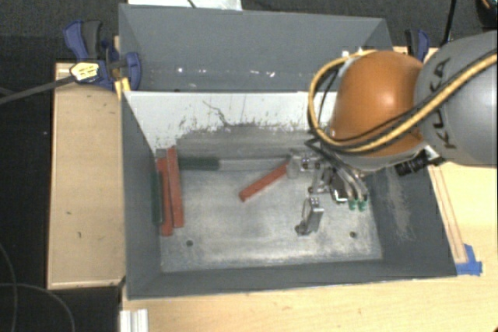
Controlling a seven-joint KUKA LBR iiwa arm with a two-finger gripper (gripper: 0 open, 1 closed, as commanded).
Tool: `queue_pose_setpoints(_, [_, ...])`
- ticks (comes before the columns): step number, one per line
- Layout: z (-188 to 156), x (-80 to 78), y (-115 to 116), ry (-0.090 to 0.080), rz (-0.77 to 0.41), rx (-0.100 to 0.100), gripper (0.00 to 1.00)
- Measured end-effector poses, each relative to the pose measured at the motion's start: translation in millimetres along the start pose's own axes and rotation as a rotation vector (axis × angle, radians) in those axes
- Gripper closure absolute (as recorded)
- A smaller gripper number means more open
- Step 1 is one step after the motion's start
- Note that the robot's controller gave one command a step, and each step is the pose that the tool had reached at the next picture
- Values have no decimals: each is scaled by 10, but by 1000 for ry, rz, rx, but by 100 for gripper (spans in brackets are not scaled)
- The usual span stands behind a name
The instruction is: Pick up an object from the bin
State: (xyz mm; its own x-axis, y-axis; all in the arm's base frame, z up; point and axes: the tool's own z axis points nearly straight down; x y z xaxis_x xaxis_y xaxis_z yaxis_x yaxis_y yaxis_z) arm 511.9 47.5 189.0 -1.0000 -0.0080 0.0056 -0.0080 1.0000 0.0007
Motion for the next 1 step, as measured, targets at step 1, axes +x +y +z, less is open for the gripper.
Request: queue_pose_setpoints(1, [1219, -784, 141, -7, -144, 0, 0])
